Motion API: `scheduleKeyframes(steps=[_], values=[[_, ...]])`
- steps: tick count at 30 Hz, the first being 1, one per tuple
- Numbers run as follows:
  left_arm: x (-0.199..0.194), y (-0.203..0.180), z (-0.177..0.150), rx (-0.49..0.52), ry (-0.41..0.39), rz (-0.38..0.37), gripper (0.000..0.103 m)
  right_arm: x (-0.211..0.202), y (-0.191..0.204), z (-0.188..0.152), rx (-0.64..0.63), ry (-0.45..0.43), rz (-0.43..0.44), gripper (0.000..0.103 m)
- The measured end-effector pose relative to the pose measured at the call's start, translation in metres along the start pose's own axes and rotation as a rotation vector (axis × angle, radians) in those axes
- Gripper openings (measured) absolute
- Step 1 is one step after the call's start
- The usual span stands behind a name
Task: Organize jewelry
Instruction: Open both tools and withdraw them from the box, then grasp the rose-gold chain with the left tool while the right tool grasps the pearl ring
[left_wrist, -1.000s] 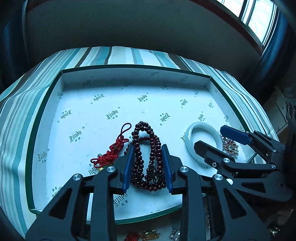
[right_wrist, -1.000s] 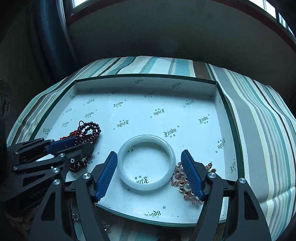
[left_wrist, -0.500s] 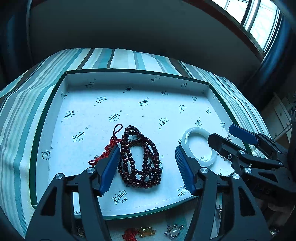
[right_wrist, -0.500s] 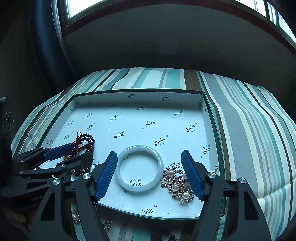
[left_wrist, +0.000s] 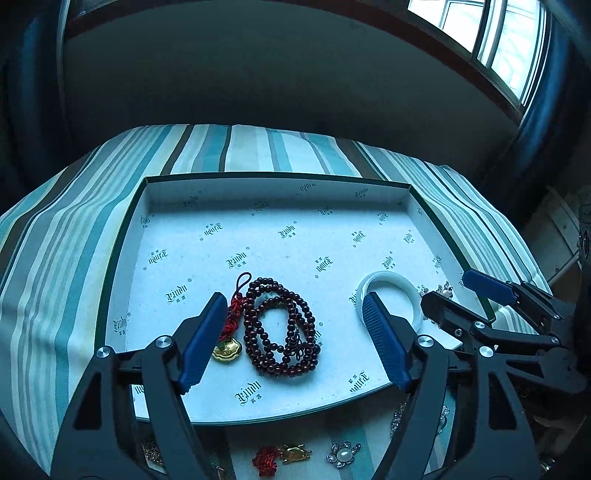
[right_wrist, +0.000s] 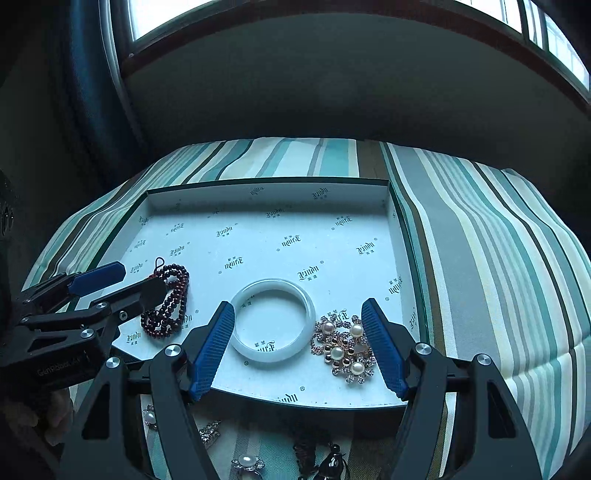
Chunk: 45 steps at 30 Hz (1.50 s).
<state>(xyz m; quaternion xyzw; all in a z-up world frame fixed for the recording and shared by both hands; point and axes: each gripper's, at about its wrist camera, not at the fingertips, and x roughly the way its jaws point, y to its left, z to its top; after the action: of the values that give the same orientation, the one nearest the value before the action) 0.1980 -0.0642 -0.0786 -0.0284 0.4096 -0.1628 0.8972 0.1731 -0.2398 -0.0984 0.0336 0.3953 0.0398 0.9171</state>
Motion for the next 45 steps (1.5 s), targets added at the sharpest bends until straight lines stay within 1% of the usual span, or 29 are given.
scheduleKeyframes(steps=[8, 14, 20, 22, 23, 27, 33, 35, 37, 45], values=[[-0.029, -0.001, -0.006, 0.027, -0.045, 0.047, 0.075, -0.021, 0.008, -0.014, -0.014, -0.011, 0.001, 0.070], [-0.046, 0.002, -0.021, 0.017, -0.033, 0.062, 0.075, -0.032, 0.017, -0.035, -0.035, 0.011, 0.012, 0.070], [-0.062, 0.003, -0.049, 0.009, -0.014, 0.073, 0.075, -0.040, 0.023, -0.058, -0.045, 0.041, 0.021, 0.069], [-0.067, 0.005, -0.058, 0.000, -0.005, 0.081, 0.075, -0.041, 0.025, -0.066, -0.048, 0.055, 0.024, 0.060], [-0.069, 0.006, -0.063, -0.005, 0.002, 0.086, 0.075, -0.041, 0.025, -0.070, -0.047, 0.065, 0.026, 0.058], [-0.074, 0.014, -0.080, -0.034, 0.025, 0.101, 0.075, -0.037, 0.029, -0.082, -0.048, 0.096, 0.040, 0.055], [-0.077, 0.031, -0.095, -0.081, 0.053, 0.132, 0.075, -0.033, 0.028, -0.083, -0.042, 0.093, 0.041, 0.054], [-0.077, 0.036, -0.097, -0.099, 0.058, 0.137, 0.075, -0.029, 0.026, -0.082, -0.037, 0.095, 0.038, 0.053], [-0.077, 0.039, -0.098, -0.108, 0.061, 0.141, 0.075, -0.025, 0.025, -0.081, -0.035, 0.100, 0.038, 0.049], [-0.075, 0.037, -0.098, -0.100, 0.065, 0.142, 0.075, -0.018, 0.029, -0.082, -0.049, 0.113, 0.034, 0.041]])
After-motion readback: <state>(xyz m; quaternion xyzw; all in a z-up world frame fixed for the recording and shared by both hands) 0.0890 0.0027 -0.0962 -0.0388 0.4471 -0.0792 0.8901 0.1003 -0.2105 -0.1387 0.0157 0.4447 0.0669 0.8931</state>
